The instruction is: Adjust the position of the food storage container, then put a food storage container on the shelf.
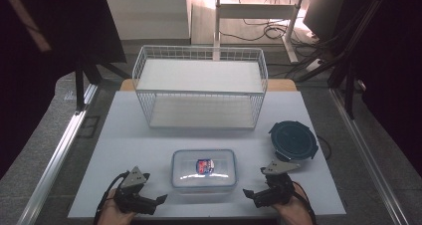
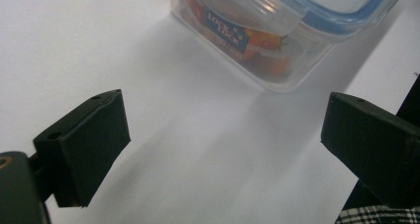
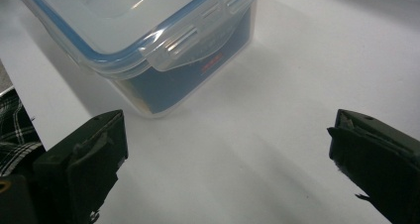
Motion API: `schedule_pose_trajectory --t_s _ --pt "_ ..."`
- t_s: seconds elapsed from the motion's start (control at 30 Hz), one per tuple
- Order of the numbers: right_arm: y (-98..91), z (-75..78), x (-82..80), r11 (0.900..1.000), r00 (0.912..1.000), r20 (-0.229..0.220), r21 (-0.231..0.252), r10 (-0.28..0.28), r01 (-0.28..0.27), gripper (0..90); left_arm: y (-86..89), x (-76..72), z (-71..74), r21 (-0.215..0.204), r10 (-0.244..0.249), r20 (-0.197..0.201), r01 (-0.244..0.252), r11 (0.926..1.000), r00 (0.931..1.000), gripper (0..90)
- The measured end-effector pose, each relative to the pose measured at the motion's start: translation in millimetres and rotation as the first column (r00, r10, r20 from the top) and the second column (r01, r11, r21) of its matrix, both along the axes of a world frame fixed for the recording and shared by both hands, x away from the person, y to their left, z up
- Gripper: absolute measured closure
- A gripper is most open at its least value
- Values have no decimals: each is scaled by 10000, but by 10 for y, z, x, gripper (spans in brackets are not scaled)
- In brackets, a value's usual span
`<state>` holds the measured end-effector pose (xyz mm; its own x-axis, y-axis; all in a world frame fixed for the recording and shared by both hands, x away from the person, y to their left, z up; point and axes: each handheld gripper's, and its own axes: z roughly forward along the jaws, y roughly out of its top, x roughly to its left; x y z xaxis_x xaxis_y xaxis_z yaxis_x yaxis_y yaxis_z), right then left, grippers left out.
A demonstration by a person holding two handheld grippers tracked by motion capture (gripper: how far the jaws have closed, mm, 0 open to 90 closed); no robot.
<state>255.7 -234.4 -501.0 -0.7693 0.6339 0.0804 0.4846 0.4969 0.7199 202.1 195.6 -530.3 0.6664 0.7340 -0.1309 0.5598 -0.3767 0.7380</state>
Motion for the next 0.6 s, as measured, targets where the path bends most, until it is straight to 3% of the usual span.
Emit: schedule_pose_trajectory --t_s 0.37,0.6 --pt "-11 12 0 10000 9998 204 46 -18 17 13 27 10 -21 -111 116 211 -114 9999 9997 26" --pt "-20 64 -7 9997 9994 329 223 -77 70 13 43 23 0 -255 163 -8 -164 9995 9999 34"
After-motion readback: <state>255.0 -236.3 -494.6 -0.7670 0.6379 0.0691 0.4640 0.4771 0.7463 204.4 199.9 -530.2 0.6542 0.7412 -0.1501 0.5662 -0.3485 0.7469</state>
